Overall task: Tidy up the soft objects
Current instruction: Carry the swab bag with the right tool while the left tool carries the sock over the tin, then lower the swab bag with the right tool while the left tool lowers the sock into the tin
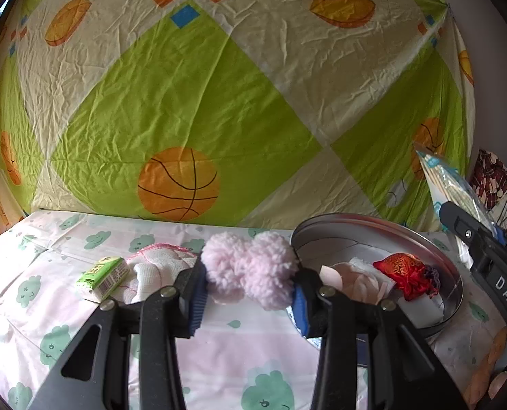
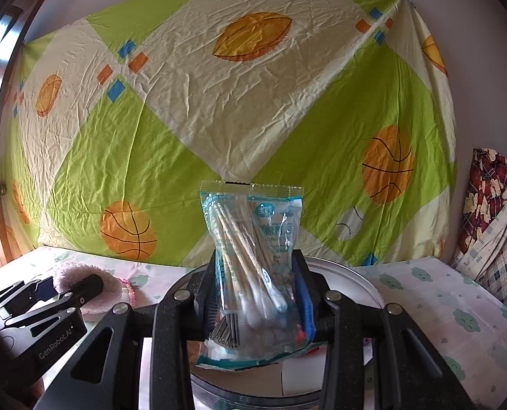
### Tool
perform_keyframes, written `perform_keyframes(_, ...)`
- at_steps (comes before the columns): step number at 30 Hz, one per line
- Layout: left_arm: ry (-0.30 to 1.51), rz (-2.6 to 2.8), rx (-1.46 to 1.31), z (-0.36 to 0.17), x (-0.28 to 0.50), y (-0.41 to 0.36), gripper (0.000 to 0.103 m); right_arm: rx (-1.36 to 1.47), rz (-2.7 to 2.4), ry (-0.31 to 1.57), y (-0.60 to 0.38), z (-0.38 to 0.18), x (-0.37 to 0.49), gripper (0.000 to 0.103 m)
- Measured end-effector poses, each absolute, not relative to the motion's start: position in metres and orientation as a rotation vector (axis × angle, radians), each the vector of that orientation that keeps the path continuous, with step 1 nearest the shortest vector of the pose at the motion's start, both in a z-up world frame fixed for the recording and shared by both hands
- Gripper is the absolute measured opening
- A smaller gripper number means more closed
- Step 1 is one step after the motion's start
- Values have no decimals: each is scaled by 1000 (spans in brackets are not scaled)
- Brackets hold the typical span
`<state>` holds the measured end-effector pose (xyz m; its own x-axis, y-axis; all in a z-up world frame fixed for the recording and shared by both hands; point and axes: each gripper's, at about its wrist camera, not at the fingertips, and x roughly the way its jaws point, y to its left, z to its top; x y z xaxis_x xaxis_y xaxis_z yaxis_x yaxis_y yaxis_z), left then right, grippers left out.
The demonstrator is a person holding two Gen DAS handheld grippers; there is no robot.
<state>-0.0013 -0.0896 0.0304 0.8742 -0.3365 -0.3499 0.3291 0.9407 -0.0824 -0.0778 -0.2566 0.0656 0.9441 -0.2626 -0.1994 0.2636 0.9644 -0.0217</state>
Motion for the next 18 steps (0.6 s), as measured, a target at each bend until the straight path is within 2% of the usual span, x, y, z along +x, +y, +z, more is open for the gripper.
perform_keyframes(18, 301, -392, -40, 60, -7, -114, 40, 32, -349, 185, -300, 73, -84, 40)
